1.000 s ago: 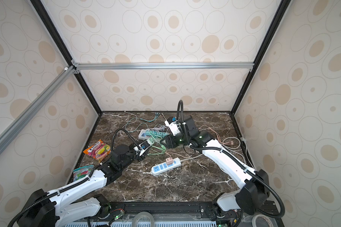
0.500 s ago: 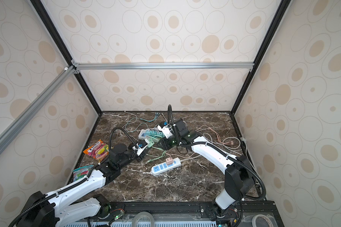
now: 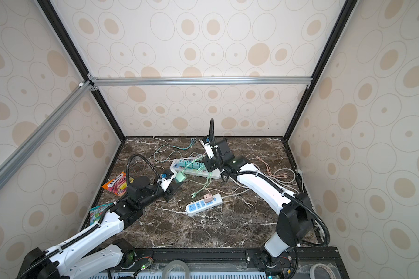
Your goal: Insert the plug
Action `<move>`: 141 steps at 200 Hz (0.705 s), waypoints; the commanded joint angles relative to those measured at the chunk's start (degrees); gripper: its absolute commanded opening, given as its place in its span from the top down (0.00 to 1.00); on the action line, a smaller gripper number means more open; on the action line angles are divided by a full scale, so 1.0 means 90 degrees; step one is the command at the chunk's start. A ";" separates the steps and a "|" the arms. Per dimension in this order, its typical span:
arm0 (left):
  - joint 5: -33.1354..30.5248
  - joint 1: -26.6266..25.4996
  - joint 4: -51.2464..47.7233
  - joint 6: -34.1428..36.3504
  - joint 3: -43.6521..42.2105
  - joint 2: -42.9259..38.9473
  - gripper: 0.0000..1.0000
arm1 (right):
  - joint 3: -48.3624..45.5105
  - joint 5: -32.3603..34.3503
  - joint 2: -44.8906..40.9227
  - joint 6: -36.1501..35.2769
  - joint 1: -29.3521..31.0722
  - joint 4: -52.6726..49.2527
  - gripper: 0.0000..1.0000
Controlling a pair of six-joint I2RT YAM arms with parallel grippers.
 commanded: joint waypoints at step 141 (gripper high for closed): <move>-0.0399 0.1113 -0.2675 -0.0391 0.1179 -0.1251 1.00 | 0.0098 -0.3567 0.0591 0.0098 0.0129 0.1260 0.22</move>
